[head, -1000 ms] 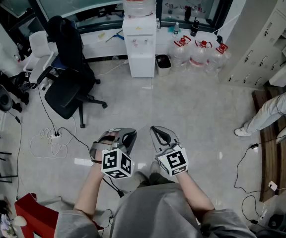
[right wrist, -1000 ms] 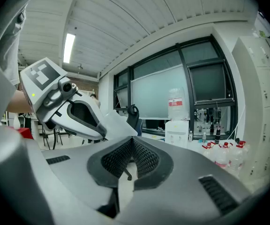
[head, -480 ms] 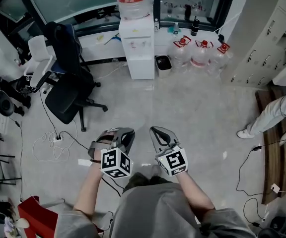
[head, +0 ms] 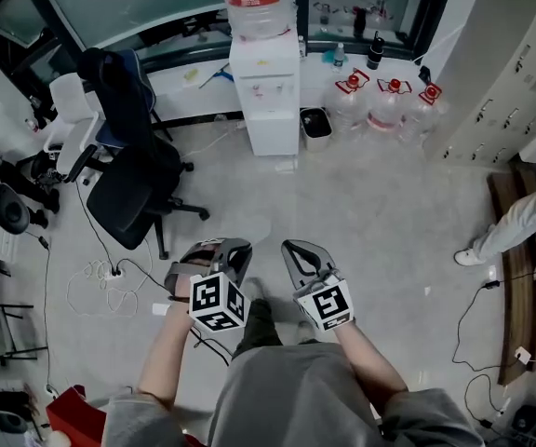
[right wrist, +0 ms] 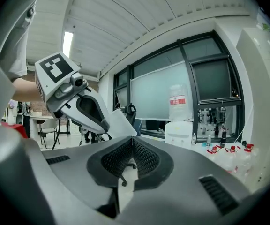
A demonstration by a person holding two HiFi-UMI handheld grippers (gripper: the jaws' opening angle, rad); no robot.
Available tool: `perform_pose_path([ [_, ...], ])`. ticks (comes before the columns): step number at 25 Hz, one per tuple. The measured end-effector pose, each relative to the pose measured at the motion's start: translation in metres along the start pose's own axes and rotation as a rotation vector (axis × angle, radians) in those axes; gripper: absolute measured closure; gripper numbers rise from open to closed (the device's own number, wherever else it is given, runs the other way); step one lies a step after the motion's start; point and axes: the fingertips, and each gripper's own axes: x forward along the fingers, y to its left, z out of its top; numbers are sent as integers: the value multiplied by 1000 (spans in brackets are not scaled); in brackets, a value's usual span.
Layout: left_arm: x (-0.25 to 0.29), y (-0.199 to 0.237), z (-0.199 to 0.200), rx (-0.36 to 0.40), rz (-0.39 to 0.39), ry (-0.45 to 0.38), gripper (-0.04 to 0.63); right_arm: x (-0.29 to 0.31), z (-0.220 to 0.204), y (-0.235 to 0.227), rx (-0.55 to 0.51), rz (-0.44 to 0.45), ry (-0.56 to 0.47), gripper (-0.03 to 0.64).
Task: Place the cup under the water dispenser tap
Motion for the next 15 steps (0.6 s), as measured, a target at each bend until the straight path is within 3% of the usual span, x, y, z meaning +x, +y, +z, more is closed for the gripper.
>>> perform_pose_path([
  [15, 41, 140, -109, 41, -44, -90, 575, 167, 33, -10, -8, -137, 22, 606],
])
